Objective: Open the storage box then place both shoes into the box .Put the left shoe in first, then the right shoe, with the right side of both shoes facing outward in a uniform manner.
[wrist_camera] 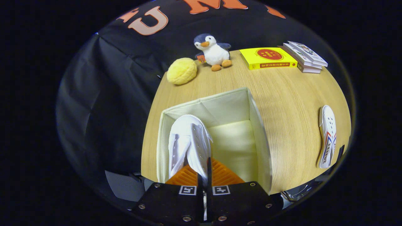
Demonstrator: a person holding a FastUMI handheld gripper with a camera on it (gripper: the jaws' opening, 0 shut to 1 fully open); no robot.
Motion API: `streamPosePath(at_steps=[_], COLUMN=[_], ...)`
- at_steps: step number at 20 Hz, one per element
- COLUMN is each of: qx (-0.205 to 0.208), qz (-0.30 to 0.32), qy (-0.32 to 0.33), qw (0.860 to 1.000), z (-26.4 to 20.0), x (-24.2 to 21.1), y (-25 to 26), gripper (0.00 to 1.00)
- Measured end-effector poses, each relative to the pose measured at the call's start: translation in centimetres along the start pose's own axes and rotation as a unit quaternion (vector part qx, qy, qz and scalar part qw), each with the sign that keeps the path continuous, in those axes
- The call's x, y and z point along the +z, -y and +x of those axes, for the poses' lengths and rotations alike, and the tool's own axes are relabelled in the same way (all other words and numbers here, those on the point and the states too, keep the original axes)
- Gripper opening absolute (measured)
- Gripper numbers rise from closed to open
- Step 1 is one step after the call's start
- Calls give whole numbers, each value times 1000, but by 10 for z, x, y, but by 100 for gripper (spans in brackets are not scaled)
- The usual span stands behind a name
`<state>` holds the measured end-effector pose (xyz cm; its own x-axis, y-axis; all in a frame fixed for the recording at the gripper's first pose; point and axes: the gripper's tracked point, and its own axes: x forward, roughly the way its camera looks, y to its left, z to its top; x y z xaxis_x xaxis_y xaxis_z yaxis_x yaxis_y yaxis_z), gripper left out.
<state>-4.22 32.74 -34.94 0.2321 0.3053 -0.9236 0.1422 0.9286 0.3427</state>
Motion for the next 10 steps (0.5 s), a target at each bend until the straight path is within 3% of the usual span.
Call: streamPosePath(at_steps=[7, 10], qx=[-36, -3], qz=[52, 70], qy=[-29, -38], qw=[998, 997], z=[42, 49], x=[-17, -24], y=[-3, -17], gripper=[5, 10])
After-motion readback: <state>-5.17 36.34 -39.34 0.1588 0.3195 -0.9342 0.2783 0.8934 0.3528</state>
